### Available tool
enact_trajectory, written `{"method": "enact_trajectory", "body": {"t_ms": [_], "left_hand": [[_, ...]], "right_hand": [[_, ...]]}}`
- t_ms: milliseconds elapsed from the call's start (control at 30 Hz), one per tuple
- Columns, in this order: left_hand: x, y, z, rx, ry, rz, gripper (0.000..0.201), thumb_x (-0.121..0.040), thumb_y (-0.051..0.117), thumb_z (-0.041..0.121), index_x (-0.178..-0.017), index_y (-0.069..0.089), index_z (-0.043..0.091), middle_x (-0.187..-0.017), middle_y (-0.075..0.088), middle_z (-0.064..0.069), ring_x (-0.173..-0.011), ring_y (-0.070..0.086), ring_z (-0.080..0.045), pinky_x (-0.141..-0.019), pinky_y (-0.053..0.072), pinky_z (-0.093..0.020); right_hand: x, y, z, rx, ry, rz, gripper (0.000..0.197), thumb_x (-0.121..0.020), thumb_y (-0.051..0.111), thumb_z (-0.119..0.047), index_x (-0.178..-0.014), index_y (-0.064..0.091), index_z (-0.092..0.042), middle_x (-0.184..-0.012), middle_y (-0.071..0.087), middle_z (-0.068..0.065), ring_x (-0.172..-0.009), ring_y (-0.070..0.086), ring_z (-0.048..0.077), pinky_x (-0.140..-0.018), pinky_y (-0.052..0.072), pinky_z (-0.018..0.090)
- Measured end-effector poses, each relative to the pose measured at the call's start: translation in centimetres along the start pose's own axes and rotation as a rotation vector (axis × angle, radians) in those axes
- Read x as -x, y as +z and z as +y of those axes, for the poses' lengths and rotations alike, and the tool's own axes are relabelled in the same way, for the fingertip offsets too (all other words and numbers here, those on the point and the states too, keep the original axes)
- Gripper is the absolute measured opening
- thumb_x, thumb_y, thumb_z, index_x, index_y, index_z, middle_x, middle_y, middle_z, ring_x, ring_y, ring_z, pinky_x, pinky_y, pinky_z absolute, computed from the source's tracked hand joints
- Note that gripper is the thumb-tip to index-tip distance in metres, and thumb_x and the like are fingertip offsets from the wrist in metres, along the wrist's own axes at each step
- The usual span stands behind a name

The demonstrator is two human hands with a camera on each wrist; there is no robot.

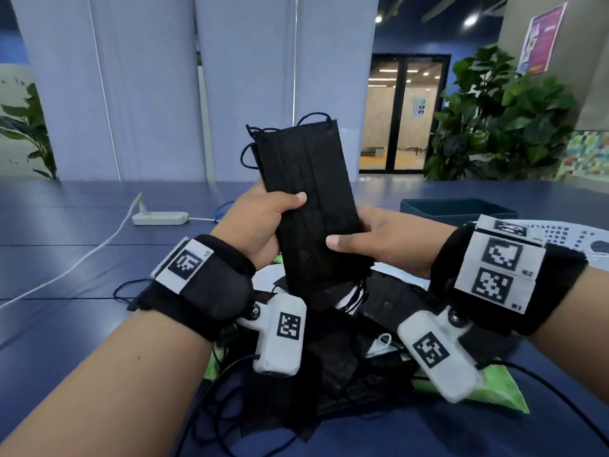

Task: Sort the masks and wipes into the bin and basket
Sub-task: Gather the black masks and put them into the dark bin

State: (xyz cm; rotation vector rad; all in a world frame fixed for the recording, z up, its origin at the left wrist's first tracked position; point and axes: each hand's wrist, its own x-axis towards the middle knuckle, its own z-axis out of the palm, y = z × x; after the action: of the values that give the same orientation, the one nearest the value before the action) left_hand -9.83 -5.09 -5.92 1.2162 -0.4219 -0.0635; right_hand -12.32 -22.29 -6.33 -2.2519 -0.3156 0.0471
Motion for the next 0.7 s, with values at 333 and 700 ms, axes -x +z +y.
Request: {"method": "enact_trajectory", "body": {"t_ms": [333, 700], "left_hand": [[-7.7, 3.6, 1.5, -0.105, 0.044, -0.057, 0.013, -0.091, 0.056, 0.018, -0.098, 0.067, 0.014, -0.095, 0.074, -0.003, -0.086, 0.070, -0.017, -0.071, 0.059, -0.036], [-18.8, 9.3, 0.1, 0.344, -0.153, 0.253, 0.013, -0.097, 0.052, 0.021, -0.090, 0.061, 0.015, -0.086, 0.067, -0.001, -0.058, 0.066, -0.010, -0.051, 0.053, -0.018]], "right_hand": [[-2.6, -8.0, 2.0, -0.246, -0.142, 0.349, 0.033, -0.084, 0.069, -0.019, -0.112, 0.059, -0.006, -0.109, 0.069, 0.015, -0.097, 0.068, 0.028, -0.089, 0.054, 0.045], [-8.9, -18.8, 2.2, -0.937, 0.125, 0.303, 0.020, -0.091, 0.055, -0.024, -0.108, 0.058, -0.015, -0.067, 0.071, -0.003, -0.067, 0.070, 0.010, -0.078, 0.058, 0.038]]}}
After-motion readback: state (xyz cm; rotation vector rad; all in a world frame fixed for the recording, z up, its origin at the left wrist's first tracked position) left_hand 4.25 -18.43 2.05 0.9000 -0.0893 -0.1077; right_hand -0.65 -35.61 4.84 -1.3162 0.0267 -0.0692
